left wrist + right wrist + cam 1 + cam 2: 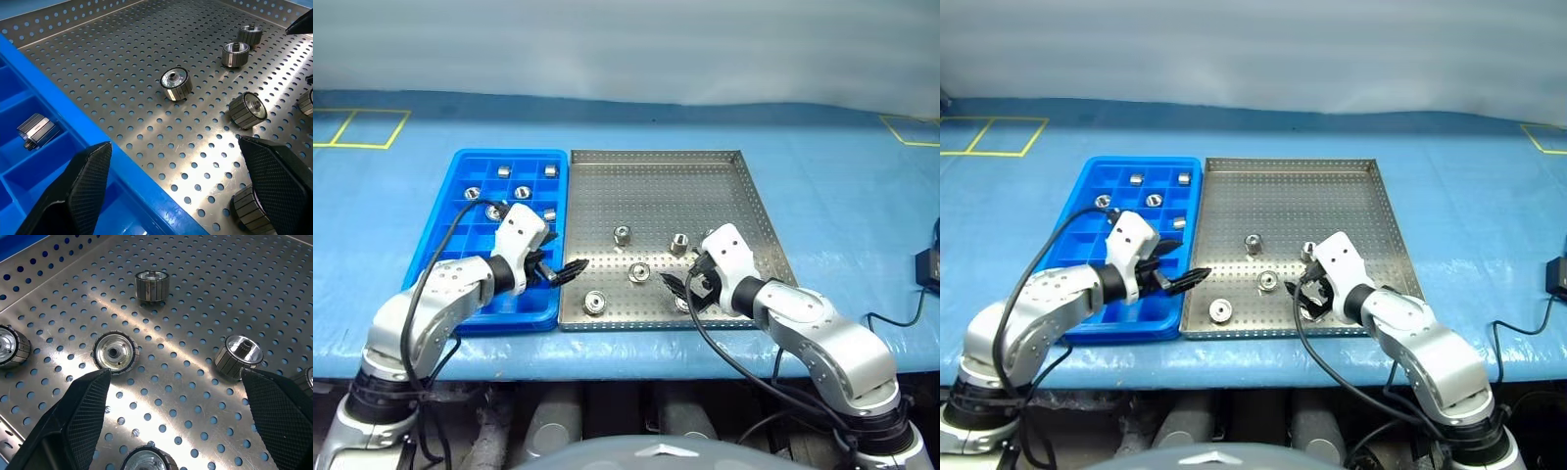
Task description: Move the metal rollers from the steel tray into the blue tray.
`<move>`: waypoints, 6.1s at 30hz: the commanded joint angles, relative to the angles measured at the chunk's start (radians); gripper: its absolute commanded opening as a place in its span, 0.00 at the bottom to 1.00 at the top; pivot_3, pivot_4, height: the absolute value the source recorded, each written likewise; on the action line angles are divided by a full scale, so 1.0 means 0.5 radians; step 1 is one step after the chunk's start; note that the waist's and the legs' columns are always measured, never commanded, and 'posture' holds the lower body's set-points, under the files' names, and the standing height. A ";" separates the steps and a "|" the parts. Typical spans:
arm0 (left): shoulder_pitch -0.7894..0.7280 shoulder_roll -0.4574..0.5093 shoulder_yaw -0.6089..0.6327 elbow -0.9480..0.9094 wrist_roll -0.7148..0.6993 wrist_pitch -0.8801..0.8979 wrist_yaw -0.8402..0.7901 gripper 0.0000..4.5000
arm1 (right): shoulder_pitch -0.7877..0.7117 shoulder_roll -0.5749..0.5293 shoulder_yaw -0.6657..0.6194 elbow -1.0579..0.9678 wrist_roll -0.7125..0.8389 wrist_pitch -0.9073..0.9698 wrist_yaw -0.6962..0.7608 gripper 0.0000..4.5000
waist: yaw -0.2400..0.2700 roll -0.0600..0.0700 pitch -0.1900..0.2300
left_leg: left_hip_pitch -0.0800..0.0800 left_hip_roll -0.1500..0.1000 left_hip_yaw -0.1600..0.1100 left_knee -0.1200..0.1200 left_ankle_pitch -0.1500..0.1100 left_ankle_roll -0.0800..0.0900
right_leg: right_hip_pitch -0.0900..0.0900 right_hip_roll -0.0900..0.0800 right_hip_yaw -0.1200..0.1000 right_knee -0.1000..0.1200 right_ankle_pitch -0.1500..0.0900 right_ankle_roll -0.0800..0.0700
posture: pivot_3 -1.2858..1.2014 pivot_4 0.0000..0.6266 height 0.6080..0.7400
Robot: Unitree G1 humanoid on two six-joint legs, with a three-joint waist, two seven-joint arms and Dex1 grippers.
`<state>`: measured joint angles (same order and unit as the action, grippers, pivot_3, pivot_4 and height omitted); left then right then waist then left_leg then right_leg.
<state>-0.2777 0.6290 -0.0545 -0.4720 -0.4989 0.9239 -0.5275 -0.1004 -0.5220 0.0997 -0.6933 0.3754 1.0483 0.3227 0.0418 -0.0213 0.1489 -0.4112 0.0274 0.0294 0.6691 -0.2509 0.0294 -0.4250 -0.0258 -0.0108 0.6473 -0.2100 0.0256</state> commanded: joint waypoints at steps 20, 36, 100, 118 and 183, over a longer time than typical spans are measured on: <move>-1.071 -0.720 -0.471 1.678 0.509 -0.247 -0.199 1.00 | 0.049 0.123 -0.031 -0.111 -0.046 -0.030 -0.097 0.99 | -0.057 0.000 0.000 | -0.007 -0.010 0.003 0.018 -0.003 0.008 | 0.000 0.001 0.005 0.002 0.010 0.012 | 0.52 0.24 1.00; -0.943 -0.730 -0.480 1.666 0.684 -0.256 -0.231 0.37 | 0.044 0.184 -0.039 -0.091 -0.027 -0.037 -0.112 1.00 | -0.057 0.000 0.000 | -0.008 -0.002 0.008 0.025 -0.006 0.013 | -0.001 0.000 0.011 0.002 0.013 0.019 | 0.53 0.24 1.00; -0.228 -0.936 0.656 0.153 0.867 -0.189 1.281 0.99 | -0.040 0.178 0.148 -0.006 -0.055 -0.275 0.068 1.00 | 0.038 -0.002 0.001 | -0.008 -0.002 0.008 0.026 -0.006 0.015 | 0.002 -0.004 0.011 -0.003 0.016 0.011 | 0.56 0.24 1.00; -0.609 -0.461 -0.420 0.687 0.284 0.120 -0.253 0.99 | 0.312 0.138 -0.110 -0.253 -0.035 -0.195 -0.045 1.00 | -0.071 0.001 0.001 | -0.005 0.000 0.014 0.025 -0.008 0.018 | -0.001 0.002 0.018 -0.001 0.007 0.014 | 0.51 0.24 1.00; -0.680 -0.644 -0.521 0.626 0.370 0.092 -0.368 0.99 | 0.231 0.162 -0.015 -0.217 -0.049 -0.194 -0.053 1.00 | -0.100 0.002 0.001 | -0.007 -0.001 0.025 0.026 -0.011 0.023 | -0.004 -0.001 0.029 -0.004 0.011 0.021 | 0.51 0.24 1.00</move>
<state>-0.5746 0.3219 -0.3786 -0.0951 -0.2799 0.9694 -0.7178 0.0130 -0.4376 0.0970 -0.7786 0.3509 0.9600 0.2976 -0.0083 -0.0205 0.1495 -0.4147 0.0267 0.0418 0.6824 -0.2561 0.0408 -0.4271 -0.0261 0.0037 0.6453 -0.2044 0.0365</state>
